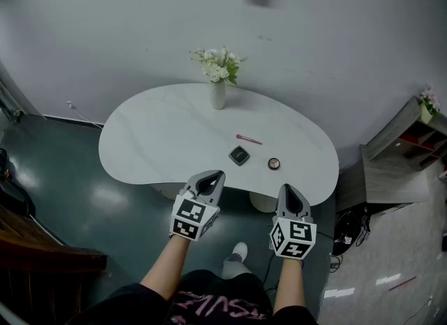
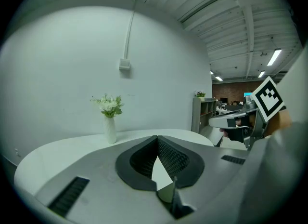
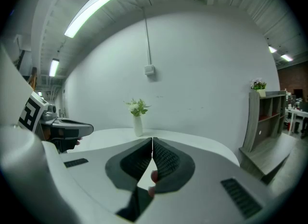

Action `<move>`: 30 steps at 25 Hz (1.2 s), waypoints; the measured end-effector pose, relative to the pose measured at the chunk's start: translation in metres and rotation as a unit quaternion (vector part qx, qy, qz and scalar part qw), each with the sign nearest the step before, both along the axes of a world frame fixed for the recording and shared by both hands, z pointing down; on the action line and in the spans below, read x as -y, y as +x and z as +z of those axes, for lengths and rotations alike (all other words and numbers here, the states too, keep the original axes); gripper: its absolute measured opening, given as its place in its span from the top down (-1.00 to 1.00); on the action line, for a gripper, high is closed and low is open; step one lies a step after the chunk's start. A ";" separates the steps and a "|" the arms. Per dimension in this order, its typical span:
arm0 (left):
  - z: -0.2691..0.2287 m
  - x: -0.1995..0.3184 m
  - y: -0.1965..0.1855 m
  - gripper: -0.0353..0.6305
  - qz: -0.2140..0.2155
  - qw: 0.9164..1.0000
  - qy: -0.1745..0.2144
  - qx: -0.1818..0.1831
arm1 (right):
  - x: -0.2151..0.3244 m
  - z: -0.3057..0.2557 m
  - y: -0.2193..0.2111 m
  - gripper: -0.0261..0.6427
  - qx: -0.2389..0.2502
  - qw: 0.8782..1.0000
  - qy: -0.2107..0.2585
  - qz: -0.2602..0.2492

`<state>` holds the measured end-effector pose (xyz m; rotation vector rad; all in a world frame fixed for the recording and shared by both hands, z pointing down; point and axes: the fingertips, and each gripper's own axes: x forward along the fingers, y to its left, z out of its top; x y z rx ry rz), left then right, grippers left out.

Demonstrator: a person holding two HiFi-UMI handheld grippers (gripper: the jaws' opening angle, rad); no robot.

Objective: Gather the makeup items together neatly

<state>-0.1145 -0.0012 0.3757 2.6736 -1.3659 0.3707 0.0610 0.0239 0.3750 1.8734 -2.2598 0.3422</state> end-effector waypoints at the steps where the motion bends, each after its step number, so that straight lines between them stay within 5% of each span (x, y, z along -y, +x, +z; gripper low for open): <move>1: 0.002 0.004 0.003 0.86 -0.001 1.000 -0.002 0.002 | 0.005 0.002 0.003 0.73 0.002 1.000 -0.002 -0.001; 30: 0.009 0.079 0.054 0.86 -0.034 0.998 -0.018 0.042 | 0.096 0.016 0.054 0.73 0.035 0.998 -0.020 -0.046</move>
